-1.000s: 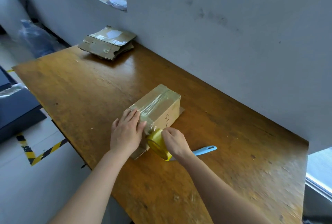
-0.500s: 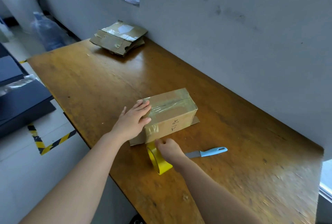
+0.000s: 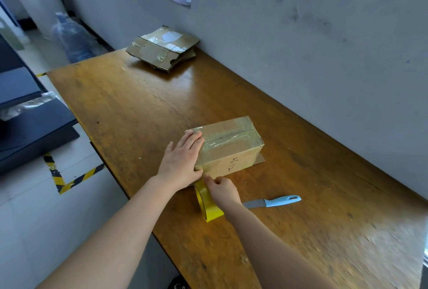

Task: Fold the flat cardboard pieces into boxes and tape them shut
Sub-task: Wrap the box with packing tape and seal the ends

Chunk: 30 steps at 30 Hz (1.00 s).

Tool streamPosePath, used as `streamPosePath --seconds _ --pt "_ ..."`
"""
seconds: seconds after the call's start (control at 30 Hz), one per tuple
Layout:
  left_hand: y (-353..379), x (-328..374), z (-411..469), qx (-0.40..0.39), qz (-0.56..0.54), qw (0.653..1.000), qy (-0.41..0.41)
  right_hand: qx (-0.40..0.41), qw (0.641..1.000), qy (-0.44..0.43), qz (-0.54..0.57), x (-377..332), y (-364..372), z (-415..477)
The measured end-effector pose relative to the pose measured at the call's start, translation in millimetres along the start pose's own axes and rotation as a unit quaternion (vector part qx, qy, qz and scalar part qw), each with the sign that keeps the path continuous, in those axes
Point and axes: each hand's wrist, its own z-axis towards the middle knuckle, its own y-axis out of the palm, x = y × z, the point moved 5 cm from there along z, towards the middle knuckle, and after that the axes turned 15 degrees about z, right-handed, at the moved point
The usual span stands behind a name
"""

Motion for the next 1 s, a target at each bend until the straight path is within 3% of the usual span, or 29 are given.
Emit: streamPosePath --seconds 0.23,0.33,0.4,0.47,0.57,0.67,0.83,1.0 --pt "7 4 -1 0.025 -0.01 1.0 0.002 -0.069 0.993 -0.032 0.086 5 -13 -11" --pt "12 6 -20 0.056 -0.114 0.991 -0.034 -0.061 0.994 -0.053 0.077 1 -16 -13" --pt "21 7 -38 0.061 -0.274 0.951 -0.13 -0.072 0.993 -0.057 0.08 1 -17 -14" --pt "38 9 -56 0.033 -0.406 0.88 -0.244 -0.073 0.991 -0.064 0.09 2 -23 -15" --pt "62 23 -71 -0.053 -0.501 0.795 -0.338 0.035 0.99 -0.12 -0.064 4 -54 -11" --pt "67 32 -70 -0.099 -0.566 0.743 -0.344 0.139 0.946 -0.109 -0.273 17 -92 -8" --pt "66 33 -61 -0.096 -0.57 0.734 -0.356 0.161 0.92 -0.061 -0.353 55 -123 -9" --pt "65 36 -60 -0.087 -0.57 0.728 -0.371 0.12 0.893 -0.105 -0.422 65 -116 -11"
